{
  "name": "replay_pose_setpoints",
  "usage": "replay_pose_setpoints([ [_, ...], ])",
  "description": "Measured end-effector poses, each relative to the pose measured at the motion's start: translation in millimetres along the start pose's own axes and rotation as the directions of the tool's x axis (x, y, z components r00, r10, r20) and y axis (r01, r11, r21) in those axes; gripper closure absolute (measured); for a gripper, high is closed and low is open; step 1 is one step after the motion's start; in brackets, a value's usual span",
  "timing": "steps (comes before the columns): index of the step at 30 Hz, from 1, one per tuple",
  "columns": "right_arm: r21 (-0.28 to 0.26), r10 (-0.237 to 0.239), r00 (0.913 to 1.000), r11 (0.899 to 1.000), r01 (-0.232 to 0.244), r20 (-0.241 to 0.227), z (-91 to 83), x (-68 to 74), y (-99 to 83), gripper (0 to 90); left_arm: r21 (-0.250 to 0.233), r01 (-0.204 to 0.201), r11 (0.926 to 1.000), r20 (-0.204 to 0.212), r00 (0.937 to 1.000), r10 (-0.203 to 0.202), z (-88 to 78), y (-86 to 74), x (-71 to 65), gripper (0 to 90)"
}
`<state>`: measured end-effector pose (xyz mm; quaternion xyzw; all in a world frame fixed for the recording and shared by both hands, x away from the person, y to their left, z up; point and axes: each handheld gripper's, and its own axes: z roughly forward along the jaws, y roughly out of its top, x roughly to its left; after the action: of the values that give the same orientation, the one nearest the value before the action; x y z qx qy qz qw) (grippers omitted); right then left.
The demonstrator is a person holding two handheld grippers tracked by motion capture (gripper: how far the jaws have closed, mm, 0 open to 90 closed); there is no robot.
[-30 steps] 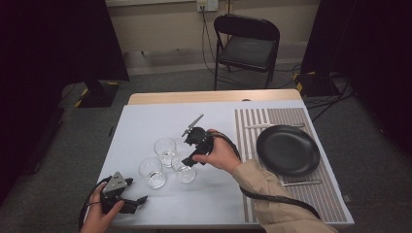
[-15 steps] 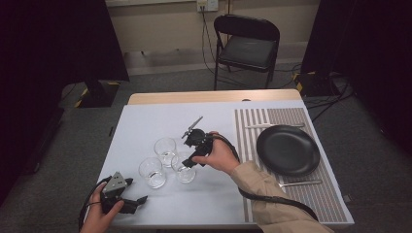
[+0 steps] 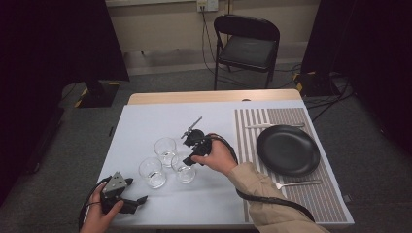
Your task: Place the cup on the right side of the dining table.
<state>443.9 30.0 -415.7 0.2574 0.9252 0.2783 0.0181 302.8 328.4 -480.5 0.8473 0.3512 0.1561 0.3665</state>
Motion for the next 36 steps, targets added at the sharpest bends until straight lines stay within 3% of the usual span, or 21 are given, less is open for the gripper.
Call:
replay_pose_setpoints([
  [8, 0.004, 0.012, 0.9999, 1.0, -0.012, -0.001, 1.6, 1.3, 0.5, 52.3, 0.0, 0.001, 1.0, 0.0, 1.0, -0.001, 0.0, 0.0, -0.1, 10.2],
  [14, 0.036, 0.036, 0.9993, 0.999, -0.036, -0.012, 5.3, 7.7, 2.0, 64.7, -0.001, 0.002, 1.0, 0.0, 1.0, -0.002, 0.1, 0.0, -0.2, 10.2],
  [18, 0.053, 0.02, 0.9995, 0.998, -0.019, -0.024, 7.0, 11.4, 1.1, 70.7, -0.002, 0.003, 1.0, -0.001, 1.0, -0.003, 0.1, -0.1, -0.3, 10.2],
  [25, 0.08, 0.01, 0.9999, 0.997, -0.01, -0.005, 6.3, 9.0, -7.5, 78.2, -0.001, 0.002, 1.0, 0.0, 1.0, -0.002, 0.0, -0.1, -0.2, 10.2],
  [30, 0.042, 0.037, 0.9987, 0.998, -0.036, -0.034, 3.0, 4.4, -19.7, 82.2, -0.001, 0.001, 1.0, -0.001, 1.0, -0.001, 0.0, -0.1, -0.1, 10.2],
  [31, 0.016, 0.048, 0.9972, 0.999, -0.047, -0.057, 0.6, 4.5, -25.3, 84.6, 0.0, 0.001, 1.0, -0.002, 1.0, -0.001, -0.1, -0.1, -0.1, 10.2],
  [36, -0.023, 0.038, 0.9984, 0.999, -0.039, -0.042, -2.6, 7.3, -32.5, 85.0, 0.001, 0.0, 1.0, 0.0, 1.0, 0.0, 0.0, 0.0, 0.0, 10.2],
])
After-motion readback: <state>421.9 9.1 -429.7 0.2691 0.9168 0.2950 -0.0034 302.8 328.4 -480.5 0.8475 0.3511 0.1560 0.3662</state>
